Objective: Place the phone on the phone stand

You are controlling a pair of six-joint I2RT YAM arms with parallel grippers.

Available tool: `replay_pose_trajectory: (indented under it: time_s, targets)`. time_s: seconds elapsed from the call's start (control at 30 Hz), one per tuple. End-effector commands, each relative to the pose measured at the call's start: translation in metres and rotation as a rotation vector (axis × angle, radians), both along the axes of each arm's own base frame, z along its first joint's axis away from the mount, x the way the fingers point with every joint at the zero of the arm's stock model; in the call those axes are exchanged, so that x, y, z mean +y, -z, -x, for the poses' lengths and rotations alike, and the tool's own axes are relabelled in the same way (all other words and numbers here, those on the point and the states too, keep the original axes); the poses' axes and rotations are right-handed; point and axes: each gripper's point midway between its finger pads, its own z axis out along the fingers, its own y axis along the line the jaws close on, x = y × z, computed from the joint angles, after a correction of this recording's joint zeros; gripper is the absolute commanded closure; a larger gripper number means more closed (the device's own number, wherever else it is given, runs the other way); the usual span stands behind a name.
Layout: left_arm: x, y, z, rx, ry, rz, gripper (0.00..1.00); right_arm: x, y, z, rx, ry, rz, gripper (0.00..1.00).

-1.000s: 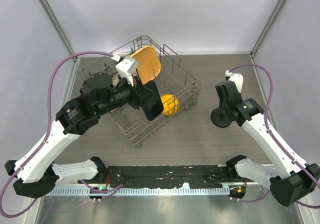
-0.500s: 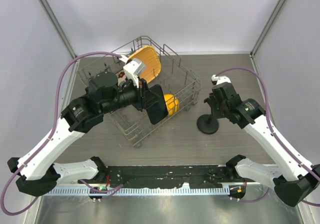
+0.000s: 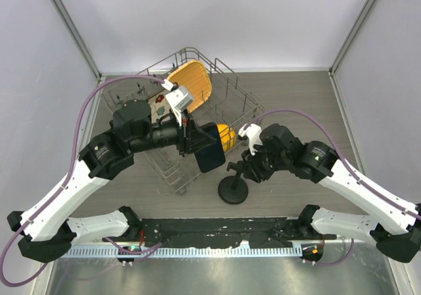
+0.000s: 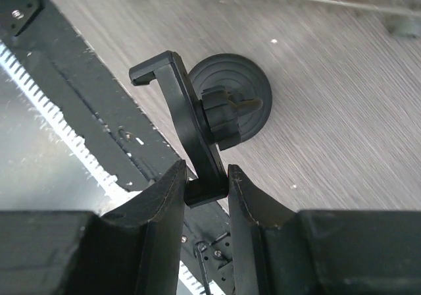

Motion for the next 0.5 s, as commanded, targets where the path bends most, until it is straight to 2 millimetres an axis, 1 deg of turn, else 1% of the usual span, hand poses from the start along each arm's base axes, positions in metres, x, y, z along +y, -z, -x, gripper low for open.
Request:
replay_pose_trajectory:
  time_s: [0.0,0.07,0.2,0.3,0.33,0.37,0.4,0.47]
  targets:
    - [0.005,-0.038,0.018,-0.157,0.075,0.137,1.0,0.028,-0.009,0.0,-0.072,-0.165,-0.055,0.99]
    - [0.007,-0.037,0.019,-0.164,0.077,0.135,1.0,0.027,-0.004,-0.008,-0.097,-0.169,-0.009,0.99]
    - [0.007,-0.03,0.02,-0.166,0.088,0.12,1.0,0.018,0.009,-0.013,-0.115,-0.18,0.08,0.99]
    - [0.006,-0.028,0.02,-0.167,0.094,0.118,1.0,0.007,0.014,-0.02,-0.151,-0.152,0.135,0.94]
    - [0.005,-0.028,0.021,-0.172,0.101,0.119,1.0,0.006,0.013,-0.019,-0.152,-0.145,0.137,0.88]
    - [0.004,-0.028,0.02,-0.174,0.101,0.117,1.0,-0.002,0.01,-0.025,-0.181,-0.1,0.155,0.81]
    - [0.005,-0.027,0.019,-0.175,0.097,0.113,1.0,-0.006,0.01,-0.027,-0.189,-0.078,0.167,0.71]
    - [0.004,-0.027,0.018,-0.182,0.095,0.112,1.0,-0.015,0.007,-0.03,-0.208,-0.019,0.178,0.61]
